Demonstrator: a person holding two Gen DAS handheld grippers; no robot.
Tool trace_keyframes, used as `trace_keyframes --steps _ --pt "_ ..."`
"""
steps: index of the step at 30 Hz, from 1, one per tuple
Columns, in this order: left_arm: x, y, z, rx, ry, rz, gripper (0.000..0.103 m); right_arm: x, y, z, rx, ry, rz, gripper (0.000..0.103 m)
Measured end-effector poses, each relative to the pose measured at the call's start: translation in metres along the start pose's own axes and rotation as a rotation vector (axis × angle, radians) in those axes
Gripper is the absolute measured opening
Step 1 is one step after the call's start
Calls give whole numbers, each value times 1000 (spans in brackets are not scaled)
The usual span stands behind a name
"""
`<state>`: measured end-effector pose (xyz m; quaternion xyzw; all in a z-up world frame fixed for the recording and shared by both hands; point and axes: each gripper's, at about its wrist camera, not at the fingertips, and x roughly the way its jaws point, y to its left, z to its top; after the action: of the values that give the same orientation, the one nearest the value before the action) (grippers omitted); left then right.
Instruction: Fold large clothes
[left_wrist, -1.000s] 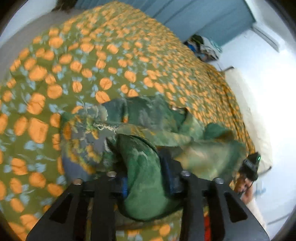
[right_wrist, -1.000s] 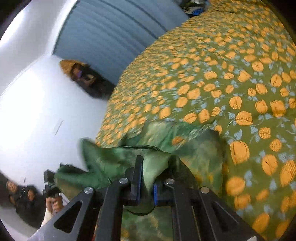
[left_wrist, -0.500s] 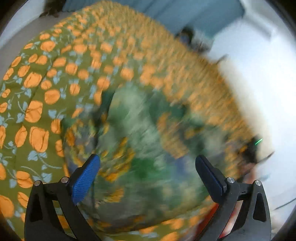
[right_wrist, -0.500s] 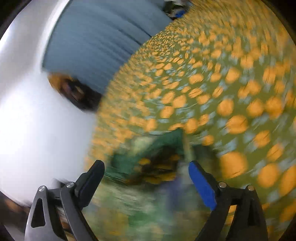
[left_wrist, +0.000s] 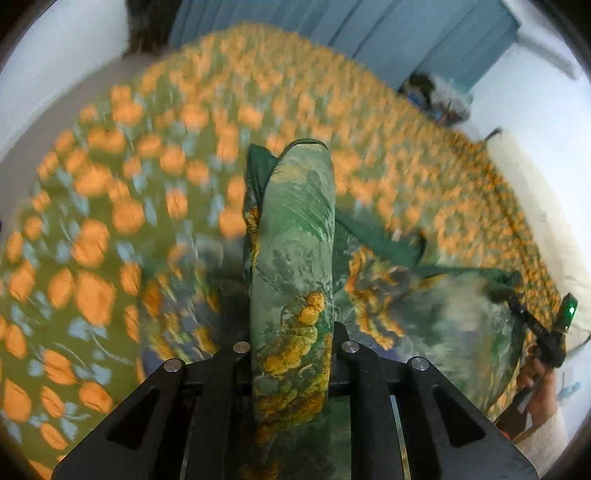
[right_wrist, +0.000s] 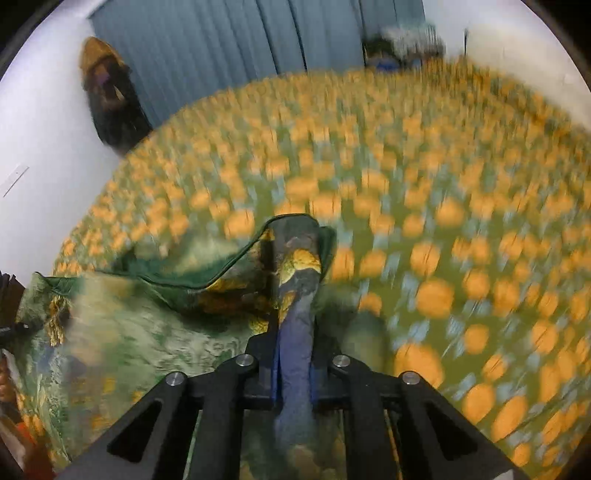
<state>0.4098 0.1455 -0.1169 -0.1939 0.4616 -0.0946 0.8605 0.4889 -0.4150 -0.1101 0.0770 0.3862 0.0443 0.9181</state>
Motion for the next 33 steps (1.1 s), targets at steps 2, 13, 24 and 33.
trace_keyframes --steps 2,13,24,33 --pt "-13 -10 10 54 -98 35 14 -10 3 17 3 -62 15 11" --pt "115 43 -29 23 -90 220 29 121 -6 -35 -26 125 -172 11" --pt "114 62 -40 -53 -162 87 32 124 -20 -51 40 30 -140 16" --pt "86 63 -22 -127 -62 3 72 116 -37 -38 135 95 -34 19"
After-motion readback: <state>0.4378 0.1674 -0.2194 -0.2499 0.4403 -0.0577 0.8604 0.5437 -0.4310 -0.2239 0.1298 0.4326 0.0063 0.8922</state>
